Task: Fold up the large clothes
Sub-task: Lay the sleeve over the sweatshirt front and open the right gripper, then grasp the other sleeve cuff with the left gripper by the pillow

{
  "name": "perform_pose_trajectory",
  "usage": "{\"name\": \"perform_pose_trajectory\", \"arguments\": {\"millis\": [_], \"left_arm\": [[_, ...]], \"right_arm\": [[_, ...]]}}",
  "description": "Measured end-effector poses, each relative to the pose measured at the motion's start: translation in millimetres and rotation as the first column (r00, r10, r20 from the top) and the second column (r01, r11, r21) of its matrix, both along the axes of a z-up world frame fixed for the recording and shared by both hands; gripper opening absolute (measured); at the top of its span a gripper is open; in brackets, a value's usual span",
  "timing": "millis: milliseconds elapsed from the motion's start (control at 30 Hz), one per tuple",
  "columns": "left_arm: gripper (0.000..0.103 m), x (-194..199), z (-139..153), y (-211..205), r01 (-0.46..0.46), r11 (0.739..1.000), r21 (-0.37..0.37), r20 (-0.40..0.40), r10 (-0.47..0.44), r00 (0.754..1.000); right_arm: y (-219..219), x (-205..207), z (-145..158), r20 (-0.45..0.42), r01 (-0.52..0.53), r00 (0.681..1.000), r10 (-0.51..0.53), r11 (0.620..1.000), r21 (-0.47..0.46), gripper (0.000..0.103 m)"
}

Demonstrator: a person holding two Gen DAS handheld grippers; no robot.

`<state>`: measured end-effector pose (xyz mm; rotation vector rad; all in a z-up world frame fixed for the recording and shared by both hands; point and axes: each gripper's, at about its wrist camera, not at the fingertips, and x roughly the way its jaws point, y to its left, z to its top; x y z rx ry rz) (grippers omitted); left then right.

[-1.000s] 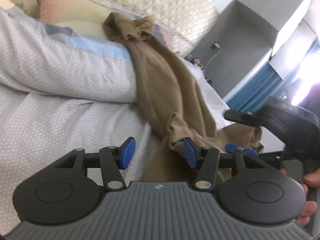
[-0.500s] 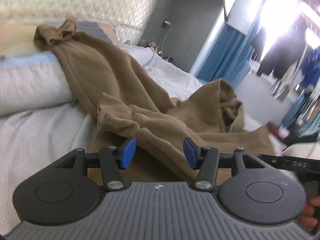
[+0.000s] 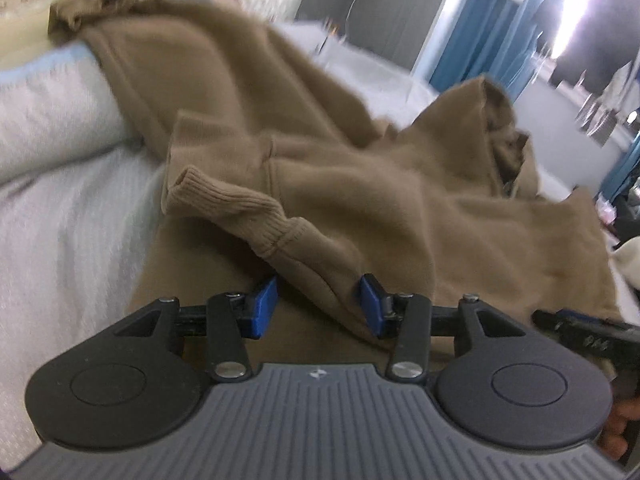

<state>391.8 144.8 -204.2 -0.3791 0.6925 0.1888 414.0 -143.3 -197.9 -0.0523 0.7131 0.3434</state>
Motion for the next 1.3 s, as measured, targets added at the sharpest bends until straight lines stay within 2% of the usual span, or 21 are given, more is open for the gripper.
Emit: {"name": "perform_pose_trajectory", "arguments": {"millis": [167,333,600,733,833,933,1100,1300], "left_arm": [[0.051,0,-4,-4,0.0,1.0,0.027,-0.005,0.0,1.0],[0.052,-12,6,-5,0.011,1.0,0.01,0.029,-0.011,1.0],[0.053,-43,37,-17,0.048,0.999,0.006,0.129,-0.049,0.99],[0.054,-59,45,-17,0.039,0.999,-0.024,0.167,-0.034,0.985],[0.054,-71,47,-16,0.031,0.999,-0.016,0.176,-0.027,0.984],[0.054,-83,49,-17,0.012,1.0,-0.004,0.183,-0.011,0.983],[0.056,-90,55,-11,-0.048,0.998,0.028,0.196,0.042,0.98],[0.06,-67,64,14,-0.16,0.986,0.036,0.175,0.151,0.973]], "right_arm": [[-3,-3,-1,0.006,0.0,1.0,0.0,1.0,0.002,0.056],[-6,-11,11,0.0,0.03,1.0,-0.03,0.999,0.044,0.056],[-14,-67,49,0.052,0.04,0.998,-0.046,0.992,0.118,0.057],[-14,-101,58,0.081,0.045,0.995,-0.057,0.988,0.145,0.057],[-11,-125,62,0.094,0.036,0.994,-0.052,0.986,0.165,0.058],[-4,-139,67,0.122,0.014,0.992,-0.034,0.986,0.166,0.058],[8,-138,68,0.182,-0.029,0.983,0.003,0.99,0.14,0.058],[7,-132,56,0.141,-0.043,0.99,0.018,0.984,0.174,0.058]]}}
